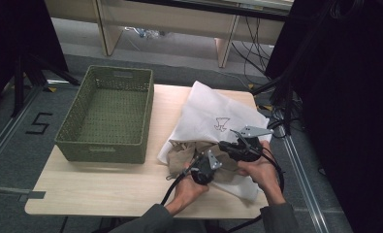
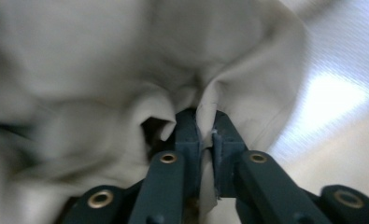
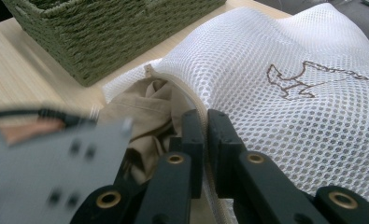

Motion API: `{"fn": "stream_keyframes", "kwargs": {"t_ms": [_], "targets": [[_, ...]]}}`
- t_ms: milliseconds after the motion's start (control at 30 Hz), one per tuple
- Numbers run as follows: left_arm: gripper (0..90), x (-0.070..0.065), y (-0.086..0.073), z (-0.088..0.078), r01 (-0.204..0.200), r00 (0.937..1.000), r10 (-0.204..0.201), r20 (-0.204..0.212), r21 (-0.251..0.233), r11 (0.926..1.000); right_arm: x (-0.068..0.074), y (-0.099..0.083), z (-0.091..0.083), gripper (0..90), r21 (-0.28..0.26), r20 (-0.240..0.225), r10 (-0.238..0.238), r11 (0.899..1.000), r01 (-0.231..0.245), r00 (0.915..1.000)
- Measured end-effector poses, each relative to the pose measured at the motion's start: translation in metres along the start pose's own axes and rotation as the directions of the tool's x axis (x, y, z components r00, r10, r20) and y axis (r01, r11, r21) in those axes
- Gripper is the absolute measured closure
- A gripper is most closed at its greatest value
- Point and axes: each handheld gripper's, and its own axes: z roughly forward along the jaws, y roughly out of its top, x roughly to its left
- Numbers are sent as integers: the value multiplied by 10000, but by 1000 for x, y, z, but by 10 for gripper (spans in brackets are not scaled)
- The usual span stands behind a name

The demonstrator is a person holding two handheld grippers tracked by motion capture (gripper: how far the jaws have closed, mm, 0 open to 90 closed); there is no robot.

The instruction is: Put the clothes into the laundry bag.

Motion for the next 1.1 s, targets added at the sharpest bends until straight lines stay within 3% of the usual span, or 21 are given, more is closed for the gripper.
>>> {"fn": "stream_keyframes", "kwargs": {"t_ms": [100,200,300,367,500,600,667,767,800,900,967,1100], "targets": [[860,16,14,3,418,9977,-441,-510,-449,9981,1,2,-2,871,-30,-21,43,10000,-43,10000],[861,28,22,7,825,9933,-878,-746,-716,9940,2,3,-4,872,-14,7,26,10000,-26,10000],[830,34,19,9,1041,9915,-1082,-717,-587,9928,1,1,-4,873,3,19,101,9999,-101,9999],[772,32,11,11,981,9934,-997,-575,-289,9948,0,-2,-3,872,77,0,169,9998,-169,9999],[605,27,-3,10,877,9949,-883,-481,-146,9960,-2,-7,-1,872,208,1,275,9994,-275,9996],[465,18,-13,-2,607,9967,-615,-528,-175,9980,-2,-8,1,872,279,-11,280,9992,-280,9996],[395,16,-17,-13,358,9959,-385,-819,-338,9988,-1,-9,1,872,318,-3,299,9990,-298,9996],[328,18,-23,-29,141,9900,-208,-1392,-491,9987,-1,-9,2,870,318,-3,320,9990,-320,9995],[313,22,-25,-35,109,9864,-161,-1639,-324,9994,-1,-9,2,870,324,18,278,9991,-278,9996],[267,31,-34,-43,434,9840,-476,-1716,-278,9987,-1,-9,3,868,365,-39,325,9988,-324,9995],[231,40,-40,-48,322,9753,-360,-2180,-209,9993,-1,-10,3,868,376,-49,261,9990,-259,9996],[243,59,-46,-54,870,9647,-916,-2469,-293,9958,-1,-9,2,866,374,-32,300,9989,-299,9995]]}}
